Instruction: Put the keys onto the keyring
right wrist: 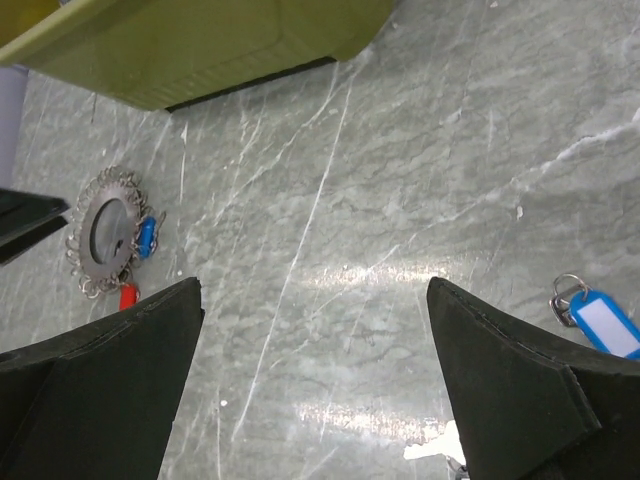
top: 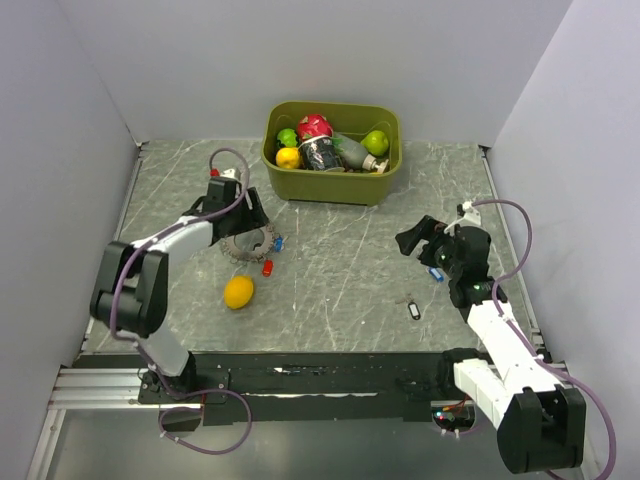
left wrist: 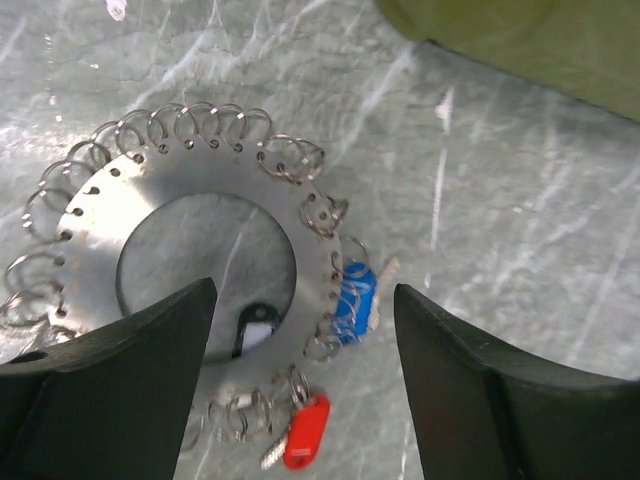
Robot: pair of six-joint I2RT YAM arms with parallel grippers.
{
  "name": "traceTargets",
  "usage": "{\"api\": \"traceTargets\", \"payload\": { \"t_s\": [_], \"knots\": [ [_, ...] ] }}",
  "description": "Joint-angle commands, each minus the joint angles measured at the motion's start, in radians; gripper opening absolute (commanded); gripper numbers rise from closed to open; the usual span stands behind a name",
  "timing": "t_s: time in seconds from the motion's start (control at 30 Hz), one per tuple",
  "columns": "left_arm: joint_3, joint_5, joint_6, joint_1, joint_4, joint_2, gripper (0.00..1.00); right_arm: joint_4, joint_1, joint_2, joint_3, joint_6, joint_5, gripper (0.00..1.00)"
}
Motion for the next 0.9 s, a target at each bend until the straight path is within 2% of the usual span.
{"api": "traceTargets", "payload": {
  "t_s": [0.0,0.2,0.4,0.73,0.87],
  "knots": [
    [0.103,-0.059,0.003,-0.027,-0.036,0.105,0.78,-0.037,0.002,-0.027,0.014,-0.029,-0.019,1.00],
    [0.209,-0.090,0.000,-0.079,-0.085,0.249,0.79,-0.040,0.002,-0.005,0.009,-0.040,-0.043,1.00],
    [0.181,-0.031,-0.017,-0.148,-0.068,0.275,0.79,-0.032,0.002,0.007,0.006,-0.040,-0.047,1.00],
    [0.085,0.220,-0.083,-0.336,0.154,0.184,0.80,-0.014,0.002,0.039,0.002,-0.029,-0.053,1.00],
    [0.060,0.305,-0.120,-0.346,0.280,0.118,0.83,-0.023,0.002,0.061,0.008,-0.031,-0.065,1.00]
  ]
}}
